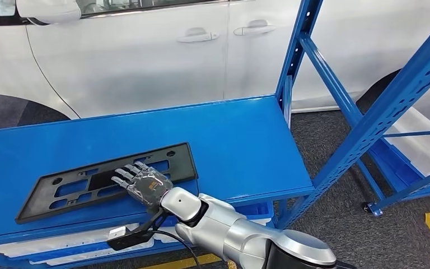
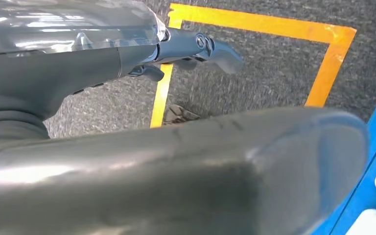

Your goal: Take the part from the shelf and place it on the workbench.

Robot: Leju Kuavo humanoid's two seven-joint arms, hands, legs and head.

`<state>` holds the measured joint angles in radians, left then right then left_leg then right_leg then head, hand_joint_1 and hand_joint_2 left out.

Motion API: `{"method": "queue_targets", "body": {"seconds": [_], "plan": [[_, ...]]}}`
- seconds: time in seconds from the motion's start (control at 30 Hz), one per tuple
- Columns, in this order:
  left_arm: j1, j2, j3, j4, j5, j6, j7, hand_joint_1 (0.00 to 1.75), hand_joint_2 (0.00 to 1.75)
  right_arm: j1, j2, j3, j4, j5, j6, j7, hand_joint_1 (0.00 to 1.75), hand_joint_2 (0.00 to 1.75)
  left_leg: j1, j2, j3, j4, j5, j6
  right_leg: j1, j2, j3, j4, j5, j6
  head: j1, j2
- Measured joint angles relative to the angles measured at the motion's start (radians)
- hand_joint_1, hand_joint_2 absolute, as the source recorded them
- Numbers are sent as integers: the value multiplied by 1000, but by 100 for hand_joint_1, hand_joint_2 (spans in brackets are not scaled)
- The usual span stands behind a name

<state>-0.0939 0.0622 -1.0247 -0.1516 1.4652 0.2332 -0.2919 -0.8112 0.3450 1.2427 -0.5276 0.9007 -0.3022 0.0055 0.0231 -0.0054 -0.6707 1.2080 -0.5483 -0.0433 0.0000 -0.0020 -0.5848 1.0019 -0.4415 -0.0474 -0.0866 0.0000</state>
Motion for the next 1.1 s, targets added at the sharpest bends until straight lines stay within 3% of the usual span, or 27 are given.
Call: {"method": "queue_targets", "body": {"seconds": [0.03,0.07,0.1,0.17,0.23,0.37,0.43,0.5,0.53,0.57,0.6,0.63,0.7,0.77,0.9,0.97,1.03,1.07,1.1], "plan": [[1,0,-1,0,0,0,0,0,0,-1,0,4,3,-6,0,6,0,175,0,0,-26,55,-18,-2,1,0,0,1,0,-1,0,0],[2,0,-2,0,0,1,0,0,0,-1,0,9,6,-12,0,12,0,175,1,0,-38,79,-17,-4,2,0,0,1,-1,-1,0,0],[2,0,-2,0,0,1,0,0,0,-2,0,13,9,-17,-1,17,0,175,1,0,-31,64,2,-4,2,0,0,3,-2,0,0,0],[1,1,-5,0,0,1,0,0,0,-8,0,20,13,-24,-2,26,0,175,1,1,30,-66,70,-2,2,1,3,7,-5,3,0,0],[-1,1,-7,0,0,1,-1,0,0,-17,0,26,14,-31,-4,34,0,175,-3,2,84,-176,106,8,6,2,0,15,-10,11,0,0],[-1,0,-14,0,0,1,-6,0,0,-28,0,39,14,-38,-12,51,0,175,-5,0,91,-199,110,33,8,2,-7,23,-15,31,0,0],[-1,0,-17,0,0,0,-8,0,0,-32,0,42,14,-39,-18,58,0,175,0,1,91,-204,114,45,6,2,-31,79,-54,41,0,0],[-2,0,-19,0,0,0,-9,0,0,-34,-1,45,16,-39,-21,65,0,175,0,2,90,-204,114,50,2,3,-92,207,-118,47,0,0],[-2,1,-20,0,0,0,-9,0,0,-33,-1,48,19,-38,-21,70,0,175,-1,2,89,-203,114,50,0,2,-122,269,-140,49,0,0],[-2,1,-21,0,0,0,-9,0,0,-33,-2,51,21,-38,-21,76,0,175,-1,2,89,-203,113,50,-2,2,-140,303,-144,49,0,0],[-1,1,-22,0,0,0,-9,0,0,-33,-2,54,24,-37,-22,82,0,175,-1,1,89,-203,113,50,-4,2,-139,298,-129,49,0,0],[-1,1,-22,0,0,-1,-9,0,0,-34,-2,56,27,-35,-23,88,0,175,-1,0,91,-203,113,49,-4,2,-118,254,-97,46,0,0],[-2,0,-23,0,0,-1,-10,0,0,-37,-1,59,30,-31,-26,100,0,175,-3,-1,94,-202,110,44,-2,2,-49,111,-33,36,0,0],[-3,0,-24,0,0,-3,-13,0,0,-42,-1,62,33,-22,-34,112,0,175,-5,-1,94,-201,109,33,4,3,-11,29,-10,28,0,0],[-6,1,-31,0,-1,-9,-18,0,0,-51,0,73,40,-2,-40,143,0,175,-1,0,88,-190,97,9,3,5,-7,12,-5,9,0,0],[-10,3,-36,0,-2,-11,-17,0,0,-59,0,82,43,9,-39,157,0,175,0,1,50,-104,47,2,0,2,-4,5,-2,-1,0,0],[-13,3,-41,0,-2,-13,-16,0,0,-62,0,92,47,18,-37,167,0,175,0,1,-13,29,-13,-4,3,1,-5,5,-3,-5,0,0],[-14,3,-42,0,-2,-13,-15,0,0,-62,0,97,50,22,-36,170,0,175,1,1,-33,73,-23,-5,5,1,-4,6,-4,-6,0,0],[-14,4,-43,0,-2,-13,-15,0,0,-62,0,102,52,25,-36,173,0,175,0,1,-36,77,-12,-5,6,1,-4,8,-5,-6,0,0]]}}
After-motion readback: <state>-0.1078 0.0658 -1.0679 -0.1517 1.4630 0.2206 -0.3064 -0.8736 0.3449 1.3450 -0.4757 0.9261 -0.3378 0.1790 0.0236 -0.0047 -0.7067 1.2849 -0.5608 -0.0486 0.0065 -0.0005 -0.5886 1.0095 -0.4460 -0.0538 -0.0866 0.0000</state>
